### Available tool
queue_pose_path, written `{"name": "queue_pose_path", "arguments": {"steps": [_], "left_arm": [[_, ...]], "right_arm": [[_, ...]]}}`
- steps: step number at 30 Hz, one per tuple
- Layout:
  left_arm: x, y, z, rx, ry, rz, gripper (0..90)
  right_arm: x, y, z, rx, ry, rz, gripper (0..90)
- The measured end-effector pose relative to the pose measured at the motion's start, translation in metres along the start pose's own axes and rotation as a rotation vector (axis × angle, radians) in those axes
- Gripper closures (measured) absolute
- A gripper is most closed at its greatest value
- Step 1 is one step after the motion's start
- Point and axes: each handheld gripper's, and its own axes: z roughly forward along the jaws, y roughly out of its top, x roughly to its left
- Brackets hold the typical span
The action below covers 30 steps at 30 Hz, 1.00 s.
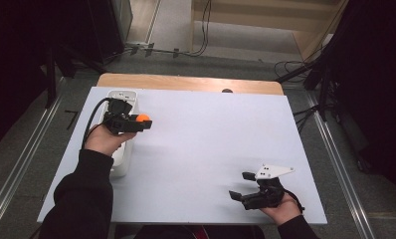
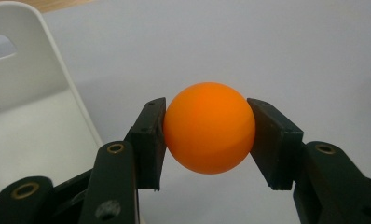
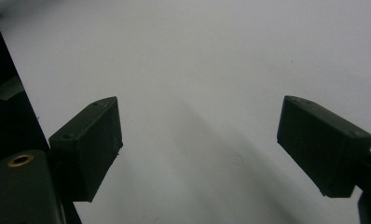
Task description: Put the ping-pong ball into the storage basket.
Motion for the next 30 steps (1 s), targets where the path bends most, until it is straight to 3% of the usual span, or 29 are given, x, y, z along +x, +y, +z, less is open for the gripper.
{"name": "queue_pose_path", "arguments": {"steps": [9,15,30], "left_arm": [[0.007,-0.003,-0.001,0.011,0.045,-0.003,50.1],[0.011,-0.003,-0.004,0.001,0.044,-0.02,50.1],[0.022,-0.005,-0.018,-0.018,0.085,-0.047,50.1]], "right_arm": [[-0.001,0.0,0.0,-0.007,0.001,-0.003,12.6],[-0.001,0.0,0.0,-0.004,0.002,-0.005,12.6],[-0.001,0.0,-0.001,-0.006,0.0,-0.006,12.6]]}}
